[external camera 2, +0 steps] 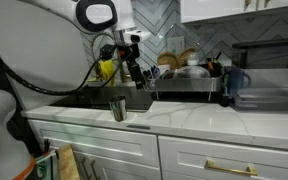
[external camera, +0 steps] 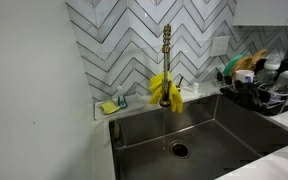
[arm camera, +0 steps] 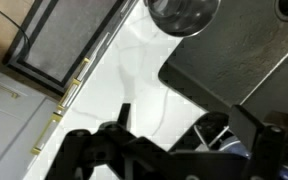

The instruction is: Pour the contents of the silver cup into the sink and then close the tap

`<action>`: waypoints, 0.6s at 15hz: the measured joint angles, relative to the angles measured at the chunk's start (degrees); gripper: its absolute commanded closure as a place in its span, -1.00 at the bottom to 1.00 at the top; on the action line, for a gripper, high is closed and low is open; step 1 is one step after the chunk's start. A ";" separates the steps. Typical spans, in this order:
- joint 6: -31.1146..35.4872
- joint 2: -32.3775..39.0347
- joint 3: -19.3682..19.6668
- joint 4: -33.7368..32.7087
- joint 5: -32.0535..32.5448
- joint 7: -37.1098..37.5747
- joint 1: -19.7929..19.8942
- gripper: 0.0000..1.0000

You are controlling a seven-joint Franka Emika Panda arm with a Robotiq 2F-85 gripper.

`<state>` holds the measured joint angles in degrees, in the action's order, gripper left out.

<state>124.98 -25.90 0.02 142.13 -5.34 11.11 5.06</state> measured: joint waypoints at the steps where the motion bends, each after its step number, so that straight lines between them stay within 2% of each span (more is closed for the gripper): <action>1: -1.11 0.67 0.26 -0.24 0.04 1.39 0.85 -1.00; 6: -7.39 3.11 2.87 -1.16 -1.60 6.22 3.12 -1.00; 9: -10.04 5.05 4.88 -1.11 -5.36 6.92 3.62 -1.00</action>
<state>114.94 -20.85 4.90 141.03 -10.70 18.04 8.69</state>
